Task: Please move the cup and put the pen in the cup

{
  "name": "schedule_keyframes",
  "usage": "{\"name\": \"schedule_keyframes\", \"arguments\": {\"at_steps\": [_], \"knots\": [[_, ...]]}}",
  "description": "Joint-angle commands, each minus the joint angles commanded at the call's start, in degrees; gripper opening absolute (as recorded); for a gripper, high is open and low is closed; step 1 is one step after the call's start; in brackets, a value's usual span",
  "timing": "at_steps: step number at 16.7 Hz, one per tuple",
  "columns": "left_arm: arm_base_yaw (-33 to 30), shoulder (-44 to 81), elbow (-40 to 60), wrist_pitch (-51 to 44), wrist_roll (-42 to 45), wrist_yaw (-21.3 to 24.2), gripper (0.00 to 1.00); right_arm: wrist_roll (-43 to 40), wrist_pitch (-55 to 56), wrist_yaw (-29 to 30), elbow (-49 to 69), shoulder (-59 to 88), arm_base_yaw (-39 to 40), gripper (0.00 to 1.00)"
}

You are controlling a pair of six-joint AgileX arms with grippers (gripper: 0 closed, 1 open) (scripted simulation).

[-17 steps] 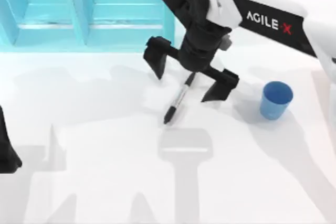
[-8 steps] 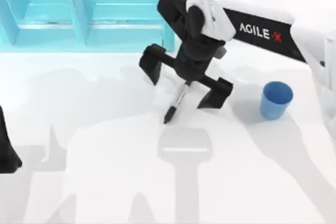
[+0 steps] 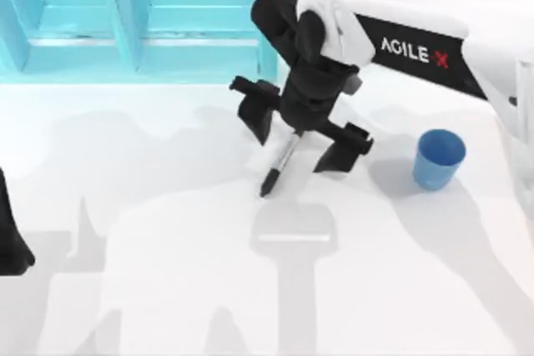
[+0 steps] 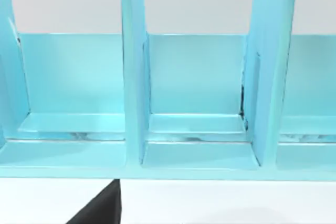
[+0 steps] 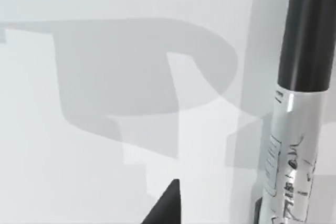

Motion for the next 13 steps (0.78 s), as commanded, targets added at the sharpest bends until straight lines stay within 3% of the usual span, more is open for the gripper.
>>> {"name": "schedule_keyframes", "arguments": {"at_steps": [5, 13], "knots": [[0.0, 0.0, 0.0, 0.0, 0.0, 0.0, 1.0, 0.0, 0.0, 0.0, 0.0, 0.0, 0.0, 0.02], [0.0, 0.0, 0.0, 0.0, 0.0, 0.0, 1.0, 0.0, 0.0, 0.0, 0.0, 0.0, 0.0, 0.0]]}}
